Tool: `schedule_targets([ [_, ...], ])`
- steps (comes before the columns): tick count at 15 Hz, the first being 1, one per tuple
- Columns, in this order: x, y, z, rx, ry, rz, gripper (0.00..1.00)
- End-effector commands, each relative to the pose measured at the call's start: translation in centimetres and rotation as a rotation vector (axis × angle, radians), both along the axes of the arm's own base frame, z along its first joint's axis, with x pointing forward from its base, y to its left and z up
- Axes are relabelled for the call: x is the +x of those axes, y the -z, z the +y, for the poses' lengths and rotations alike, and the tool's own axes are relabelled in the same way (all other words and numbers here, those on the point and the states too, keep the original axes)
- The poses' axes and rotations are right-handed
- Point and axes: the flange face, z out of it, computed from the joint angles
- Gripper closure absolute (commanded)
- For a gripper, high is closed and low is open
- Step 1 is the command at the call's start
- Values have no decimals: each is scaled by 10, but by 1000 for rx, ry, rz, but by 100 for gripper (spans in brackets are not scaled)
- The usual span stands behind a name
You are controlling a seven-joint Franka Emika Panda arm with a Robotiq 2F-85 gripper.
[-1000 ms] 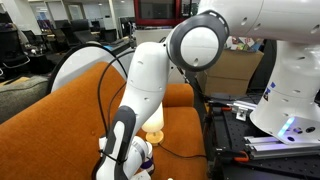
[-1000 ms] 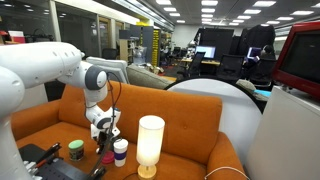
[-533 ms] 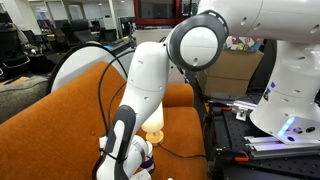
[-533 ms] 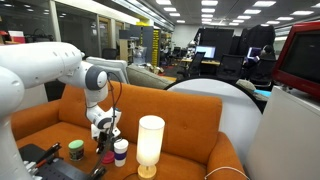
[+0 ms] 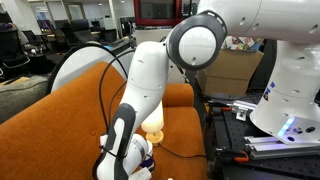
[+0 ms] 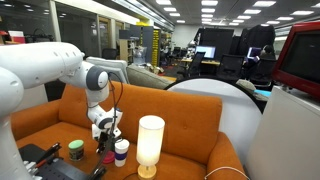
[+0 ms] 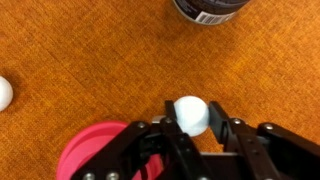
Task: Pick the white ball and put it in the green cup
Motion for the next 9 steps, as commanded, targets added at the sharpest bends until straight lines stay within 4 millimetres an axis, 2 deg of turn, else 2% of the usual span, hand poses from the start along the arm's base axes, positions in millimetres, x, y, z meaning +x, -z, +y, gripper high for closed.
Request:
schedule_targets([
  [1,5,-4,-1,51,-18,-4,88],
  [9,-2,-37,22,107,-85,-83,88],
])
